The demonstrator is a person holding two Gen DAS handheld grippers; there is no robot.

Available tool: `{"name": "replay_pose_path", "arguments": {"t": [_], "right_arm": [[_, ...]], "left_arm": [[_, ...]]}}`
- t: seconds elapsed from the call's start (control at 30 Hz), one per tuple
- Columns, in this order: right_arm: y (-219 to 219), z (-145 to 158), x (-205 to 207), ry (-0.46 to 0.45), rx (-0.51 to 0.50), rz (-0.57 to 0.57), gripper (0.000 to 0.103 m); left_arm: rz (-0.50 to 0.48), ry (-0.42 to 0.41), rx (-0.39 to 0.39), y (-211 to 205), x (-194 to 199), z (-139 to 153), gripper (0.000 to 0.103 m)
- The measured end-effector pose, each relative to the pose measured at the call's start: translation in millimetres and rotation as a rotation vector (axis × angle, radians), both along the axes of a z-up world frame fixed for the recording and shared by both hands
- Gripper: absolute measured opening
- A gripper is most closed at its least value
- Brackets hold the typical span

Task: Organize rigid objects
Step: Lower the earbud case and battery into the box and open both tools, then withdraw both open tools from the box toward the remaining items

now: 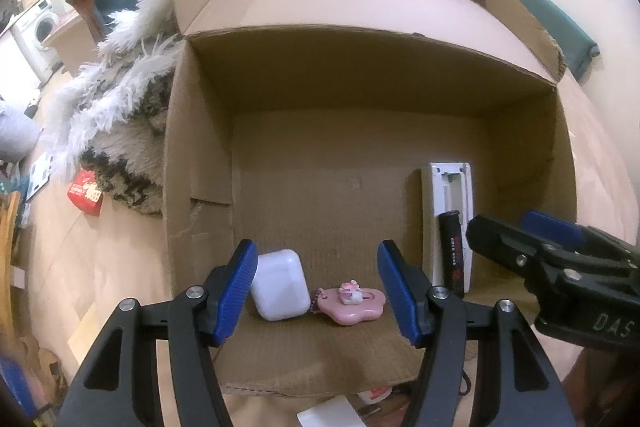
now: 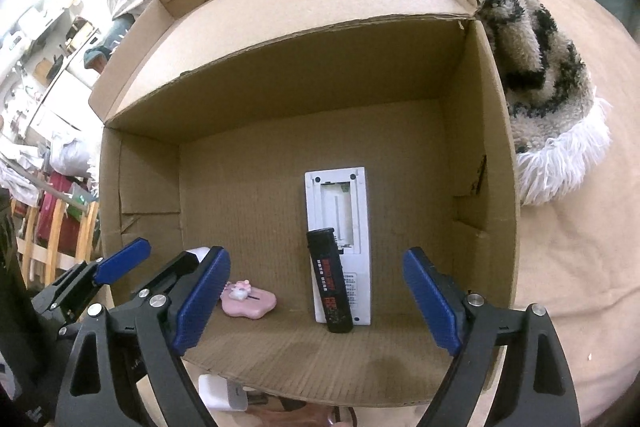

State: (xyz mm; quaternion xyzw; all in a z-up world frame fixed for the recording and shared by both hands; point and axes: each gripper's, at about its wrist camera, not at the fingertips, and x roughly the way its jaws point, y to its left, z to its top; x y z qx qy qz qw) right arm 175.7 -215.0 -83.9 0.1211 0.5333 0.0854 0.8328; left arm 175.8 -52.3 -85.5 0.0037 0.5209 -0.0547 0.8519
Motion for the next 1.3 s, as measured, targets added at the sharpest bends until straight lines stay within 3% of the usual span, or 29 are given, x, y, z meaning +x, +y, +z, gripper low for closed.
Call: {"name": "replay_pose_path", "arguments": {"t": [0.53,0.73,1.0,1.1,1.3], "right_arm": [[-9.8,14.4,-12.3,-0.042,0.017,-0.04,0.094],[-16.5,36.2,-35.9,-0.088,0.047,-0.036,0.094],[-23.0,50.3,-79.5,-0.122,0.071,-0.015,0.094],[-21.4,48.2,-92.1,-0.115,0.057,0.007,0.094],[-28.2,36.3,-107.9,-0.083,0.043,0.016,0.094]], "left_arm": [[0.002,-0.071,-0.017,13.0,-18.4,28.5,0.059],[0.02,-0.115,-0.007,29.9,-44.4,50.0,0.059],[0.069,-0.077,-0.049,58.4,-81.7,49.8,0.059],[0.092,-0.083,-0.037,63.8,-91.0,48.3,0.059],[0.116,-0.01,-0.039,65.2,-94.4,32.0,0.059]]}}
